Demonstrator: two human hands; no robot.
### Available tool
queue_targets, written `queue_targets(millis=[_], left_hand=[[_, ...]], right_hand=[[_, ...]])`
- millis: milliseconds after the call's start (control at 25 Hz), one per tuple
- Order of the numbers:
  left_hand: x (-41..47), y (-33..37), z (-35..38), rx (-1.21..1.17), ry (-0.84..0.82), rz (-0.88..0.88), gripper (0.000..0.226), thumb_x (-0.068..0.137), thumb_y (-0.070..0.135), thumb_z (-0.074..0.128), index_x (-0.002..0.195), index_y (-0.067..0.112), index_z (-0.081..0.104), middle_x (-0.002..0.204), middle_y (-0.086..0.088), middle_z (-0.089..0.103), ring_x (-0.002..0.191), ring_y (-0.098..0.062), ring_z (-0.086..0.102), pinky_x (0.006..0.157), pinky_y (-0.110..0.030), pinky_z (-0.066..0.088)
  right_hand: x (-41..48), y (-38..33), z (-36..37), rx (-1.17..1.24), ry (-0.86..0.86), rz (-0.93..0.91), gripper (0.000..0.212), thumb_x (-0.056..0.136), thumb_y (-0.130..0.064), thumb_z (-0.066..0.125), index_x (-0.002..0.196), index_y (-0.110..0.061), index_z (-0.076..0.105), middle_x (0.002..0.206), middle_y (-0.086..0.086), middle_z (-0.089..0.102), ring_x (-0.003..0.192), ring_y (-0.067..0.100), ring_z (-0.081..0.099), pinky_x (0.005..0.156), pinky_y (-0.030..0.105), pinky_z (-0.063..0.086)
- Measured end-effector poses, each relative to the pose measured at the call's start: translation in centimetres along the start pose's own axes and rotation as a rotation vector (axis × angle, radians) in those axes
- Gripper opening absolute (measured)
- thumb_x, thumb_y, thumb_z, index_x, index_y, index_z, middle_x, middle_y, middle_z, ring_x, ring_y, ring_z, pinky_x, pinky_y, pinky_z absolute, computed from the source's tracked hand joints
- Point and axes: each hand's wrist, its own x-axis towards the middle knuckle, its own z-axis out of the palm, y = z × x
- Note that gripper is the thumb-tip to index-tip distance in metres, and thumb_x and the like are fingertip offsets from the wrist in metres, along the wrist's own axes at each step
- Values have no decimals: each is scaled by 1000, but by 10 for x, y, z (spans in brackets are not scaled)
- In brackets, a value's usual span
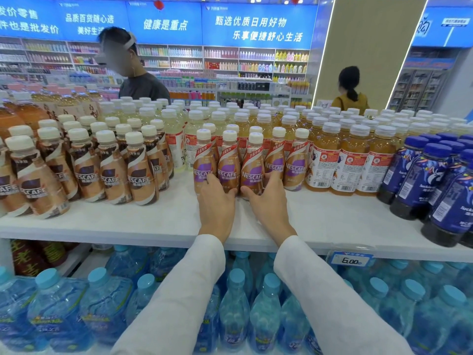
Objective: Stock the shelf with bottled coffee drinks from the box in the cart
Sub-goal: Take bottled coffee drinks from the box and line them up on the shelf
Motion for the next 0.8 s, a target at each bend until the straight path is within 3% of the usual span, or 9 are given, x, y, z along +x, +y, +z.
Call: queue_targets(millis=[320,520,720,800], left_hand=[[2,-3,3,9,8,10,56,93,36,73,138,14,48,137,-9,57,124,-27,58,103,-42,54],[-1,-8,2,10,9,14,53,93,42,72,133,15,51,134,-8,59,120,-27,59,102,-44,54],[-17,-18,-14,3,-38,84,42,91,43,73,119,14,60,118,-6,68,108,-26,64,94,-43,53],[-30,-21,-26,-22,-43,91,45,90,44,73,120,13,64,115,-4,70,103,-23,65,91,-41,54]], right_hand=[[1,1,0,-2,2,9,54,87,-37,77,125,-30,38,137,0,53,122,20,57,97,33,50],[-2,1,-4,-27,-50,52,63,87,-39,77,136,-23,41,140,0,51,126,20,54,104,38,50],[-29,-4,-25,-98,-98,13,39,91,-35,71,121,-23,48,123,-3,51,115,19,55,91,31,46],[-45,-8,-36,-112,-133,1,37,93,-32,68,124,-22,51,123,-3,51,113,19,55,96,36,48]])
